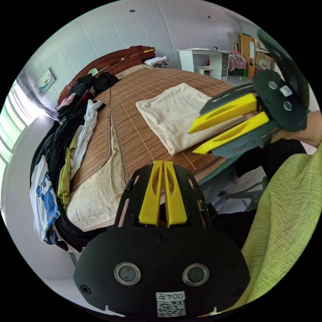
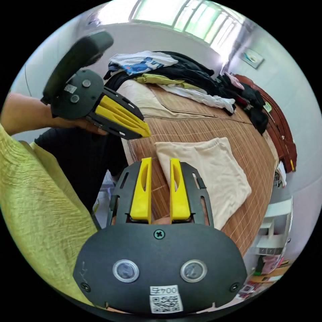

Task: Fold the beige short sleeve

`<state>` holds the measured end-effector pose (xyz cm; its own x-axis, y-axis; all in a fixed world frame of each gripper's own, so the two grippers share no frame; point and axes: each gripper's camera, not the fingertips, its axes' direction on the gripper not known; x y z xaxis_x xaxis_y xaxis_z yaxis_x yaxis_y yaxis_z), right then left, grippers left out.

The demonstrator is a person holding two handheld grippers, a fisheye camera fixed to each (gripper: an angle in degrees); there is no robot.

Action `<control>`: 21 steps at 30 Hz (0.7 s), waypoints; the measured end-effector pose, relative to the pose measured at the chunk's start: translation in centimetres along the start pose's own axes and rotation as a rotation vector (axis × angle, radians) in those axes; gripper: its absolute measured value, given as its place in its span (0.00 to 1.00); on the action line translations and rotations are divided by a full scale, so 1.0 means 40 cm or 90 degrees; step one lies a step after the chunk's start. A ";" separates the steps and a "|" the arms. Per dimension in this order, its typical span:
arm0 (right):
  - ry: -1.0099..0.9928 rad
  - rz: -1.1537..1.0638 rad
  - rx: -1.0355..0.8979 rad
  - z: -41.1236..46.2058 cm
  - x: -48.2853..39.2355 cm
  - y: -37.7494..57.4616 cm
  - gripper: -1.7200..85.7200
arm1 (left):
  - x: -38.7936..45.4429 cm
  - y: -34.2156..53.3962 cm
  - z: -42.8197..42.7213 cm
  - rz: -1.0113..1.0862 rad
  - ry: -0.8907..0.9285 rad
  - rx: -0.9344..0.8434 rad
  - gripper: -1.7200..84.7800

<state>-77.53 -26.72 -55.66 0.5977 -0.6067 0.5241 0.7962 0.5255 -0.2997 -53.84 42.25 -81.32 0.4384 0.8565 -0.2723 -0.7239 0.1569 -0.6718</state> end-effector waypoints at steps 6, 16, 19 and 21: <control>-0.042 0.097 -0.006 0.057 0.122 -0.007 0.04 | 0.047 0.021 -0.013 0.030 -0.027 0.016 0.04; -0.281 0.295 0.017 0.147 0.340 0.090 0.02 | 0.137 -0.003 -0.001 0.101 -0.014 0.060 0.03; -0.281 0.297 0.015 0.166 0.353 0.090 0.03 | 0.141 -0.021 0.025 0.104 -0.009 0.064 0.03; -0.284 0.307 0.025 0.165 0.369 0.094 0.03 | 0.139 -0.025 0.032 0.094 0.003 0.067 0.03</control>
<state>-66.33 -29.75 -43.79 0.7836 0.0040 0.6213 0.4394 0.7034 -0.5587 -51.38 47.50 -81.28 0.3253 0.8719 -0.3662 -0.8326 0.0804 -0.5481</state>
